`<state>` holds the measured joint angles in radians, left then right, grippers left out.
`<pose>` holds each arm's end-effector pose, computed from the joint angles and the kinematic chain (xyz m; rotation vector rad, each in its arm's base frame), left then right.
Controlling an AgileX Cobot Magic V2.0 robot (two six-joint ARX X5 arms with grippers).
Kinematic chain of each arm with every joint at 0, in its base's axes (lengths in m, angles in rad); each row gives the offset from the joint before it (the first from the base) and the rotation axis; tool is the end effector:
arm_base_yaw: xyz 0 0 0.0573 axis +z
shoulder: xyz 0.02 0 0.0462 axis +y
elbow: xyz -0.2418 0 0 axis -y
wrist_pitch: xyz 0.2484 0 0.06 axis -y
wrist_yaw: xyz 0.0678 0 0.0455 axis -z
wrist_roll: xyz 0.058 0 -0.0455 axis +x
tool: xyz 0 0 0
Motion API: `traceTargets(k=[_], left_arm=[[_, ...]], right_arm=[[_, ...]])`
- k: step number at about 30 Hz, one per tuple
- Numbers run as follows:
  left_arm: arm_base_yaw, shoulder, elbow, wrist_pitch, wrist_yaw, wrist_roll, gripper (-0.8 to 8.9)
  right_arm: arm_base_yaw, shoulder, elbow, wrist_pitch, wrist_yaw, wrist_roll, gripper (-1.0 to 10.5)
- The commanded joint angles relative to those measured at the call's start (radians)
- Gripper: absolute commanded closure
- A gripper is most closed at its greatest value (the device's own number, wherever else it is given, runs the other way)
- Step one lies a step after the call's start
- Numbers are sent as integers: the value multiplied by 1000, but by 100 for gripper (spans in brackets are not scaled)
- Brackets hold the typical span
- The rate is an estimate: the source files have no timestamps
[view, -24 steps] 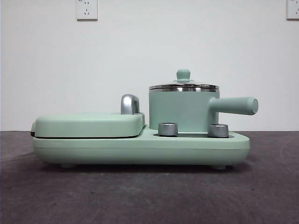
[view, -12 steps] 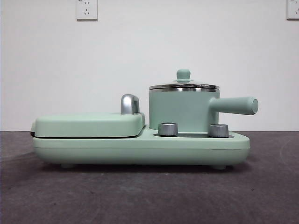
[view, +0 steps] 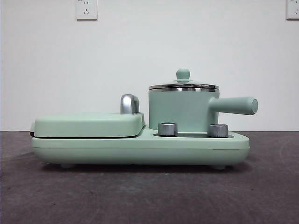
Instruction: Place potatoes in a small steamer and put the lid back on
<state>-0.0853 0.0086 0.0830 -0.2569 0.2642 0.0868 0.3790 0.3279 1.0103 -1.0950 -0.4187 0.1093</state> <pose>0.1414 -0.0273 0.1614 0.0693 0.1674 -0.3562 0.0439 0.0429 0.3362 0.1103 0.4661 0.7622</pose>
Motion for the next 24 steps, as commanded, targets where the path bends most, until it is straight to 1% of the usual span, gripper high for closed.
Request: traceTargets(k=[1,4,6,9,14,24], left_arm=[[2,-5,-18,22,-30,-12,808],[2,-5,-43,21,-92,-102,808],[5,-6,-54,33,-135,-129,808],[18,-5,-67,67,-167,-129,808],[41,-5,-70,72,-172,-129,808],[47,-5,-70,72,-192,-129,808]], right_arm=[[4,3,11,10,0,-5,932],[4,3,11,10,0,-5,932],[4,3,11,10,0,-5,932],[4,3,11,10,0,-5,932],[4,3,11,10,0,-5,932],[4,3,11,10,0,-5,932]])
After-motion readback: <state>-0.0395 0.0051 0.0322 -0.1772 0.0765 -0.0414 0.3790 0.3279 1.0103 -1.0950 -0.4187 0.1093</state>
